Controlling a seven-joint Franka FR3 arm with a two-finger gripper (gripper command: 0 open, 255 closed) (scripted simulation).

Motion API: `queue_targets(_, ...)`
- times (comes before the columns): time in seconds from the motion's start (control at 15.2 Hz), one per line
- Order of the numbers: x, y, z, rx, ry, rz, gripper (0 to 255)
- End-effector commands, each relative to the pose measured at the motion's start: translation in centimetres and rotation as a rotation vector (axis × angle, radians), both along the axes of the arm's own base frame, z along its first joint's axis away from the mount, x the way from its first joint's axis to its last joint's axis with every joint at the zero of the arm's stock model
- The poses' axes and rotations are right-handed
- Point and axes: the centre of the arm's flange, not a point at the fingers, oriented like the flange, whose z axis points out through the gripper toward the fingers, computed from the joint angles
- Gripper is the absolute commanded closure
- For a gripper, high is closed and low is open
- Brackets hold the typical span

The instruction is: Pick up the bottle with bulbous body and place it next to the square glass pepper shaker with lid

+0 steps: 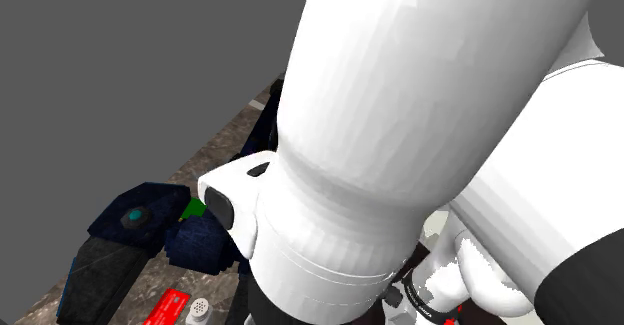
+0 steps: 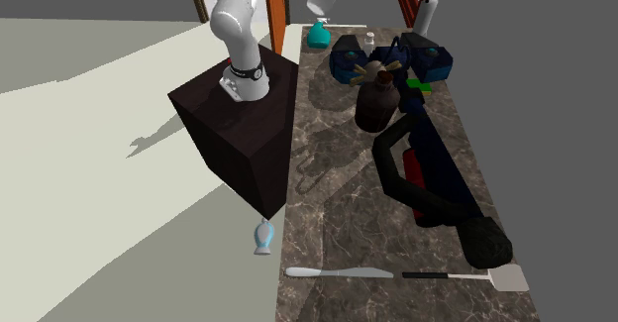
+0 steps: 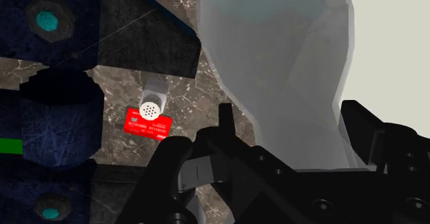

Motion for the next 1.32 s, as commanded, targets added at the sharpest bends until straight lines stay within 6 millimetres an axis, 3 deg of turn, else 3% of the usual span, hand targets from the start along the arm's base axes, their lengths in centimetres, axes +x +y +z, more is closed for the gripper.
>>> queue_targets(0.0, 1.5, 2.2, 0.2, 0.002, 0.000, 0.000, 255)
queue_targets(0.99, 13.0, 18.0, 2.6, 0.002, 0.000, 0.000, 255)
queue_targets(1.25, 13.0, 18.0, 0.5, 0.002, 0.000, 0.000, 255)
